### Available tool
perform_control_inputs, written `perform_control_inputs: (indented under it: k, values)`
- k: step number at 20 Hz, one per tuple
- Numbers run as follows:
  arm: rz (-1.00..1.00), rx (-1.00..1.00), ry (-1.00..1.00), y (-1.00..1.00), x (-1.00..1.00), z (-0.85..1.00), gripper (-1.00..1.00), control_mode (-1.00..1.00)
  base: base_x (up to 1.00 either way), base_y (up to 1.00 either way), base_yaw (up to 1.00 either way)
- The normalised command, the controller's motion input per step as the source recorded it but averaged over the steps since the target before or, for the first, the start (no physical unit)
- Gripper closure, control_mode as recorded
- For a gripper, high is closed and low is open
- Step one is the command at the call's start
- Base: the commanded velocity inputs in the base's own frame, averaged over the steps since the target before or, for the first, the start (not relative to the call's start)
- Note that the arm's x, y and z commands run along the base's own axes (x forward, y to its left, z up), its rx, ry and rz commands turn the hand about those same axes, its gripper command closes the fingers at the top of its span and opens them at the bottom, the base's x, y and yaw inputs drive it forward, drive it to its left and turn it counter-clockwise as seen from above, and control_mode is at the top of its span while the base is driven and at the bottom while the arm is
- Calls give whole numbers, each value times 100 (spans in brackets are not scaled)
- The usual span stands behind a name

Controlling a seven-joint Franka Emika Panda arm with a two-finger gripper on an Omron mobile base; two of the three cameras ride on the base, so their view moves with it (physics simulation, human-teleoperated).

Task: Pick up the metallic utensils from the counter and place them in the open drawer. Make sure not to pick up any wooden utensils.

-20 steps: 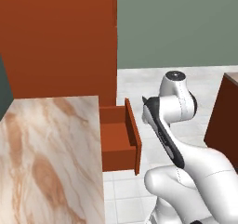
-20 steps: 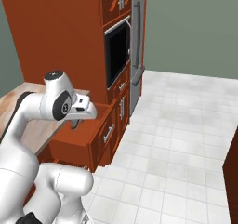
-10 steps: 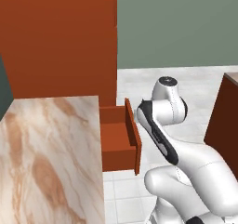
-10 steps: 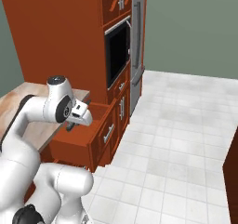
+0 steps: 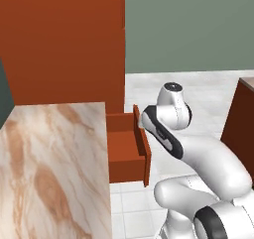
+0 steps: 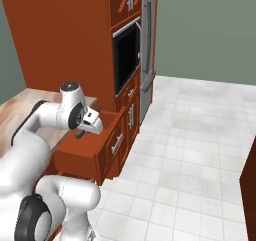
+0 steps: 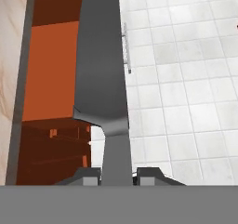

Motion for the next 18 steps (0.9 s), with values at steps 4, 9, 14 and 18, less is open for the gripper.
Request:
perform_control_inputs:
  k: [4,9,14,18]
  values:
    - [0,0,6,13,54,-27,100,-100,0,0,0]
    - [0,0,1,6,51,-36,100,-100,0,0,0]
    - [0,0,0,0,43,-44,100,-100,0,0,0]
    - [0,0,0,0,40,-50,100,-100,0,0,0]
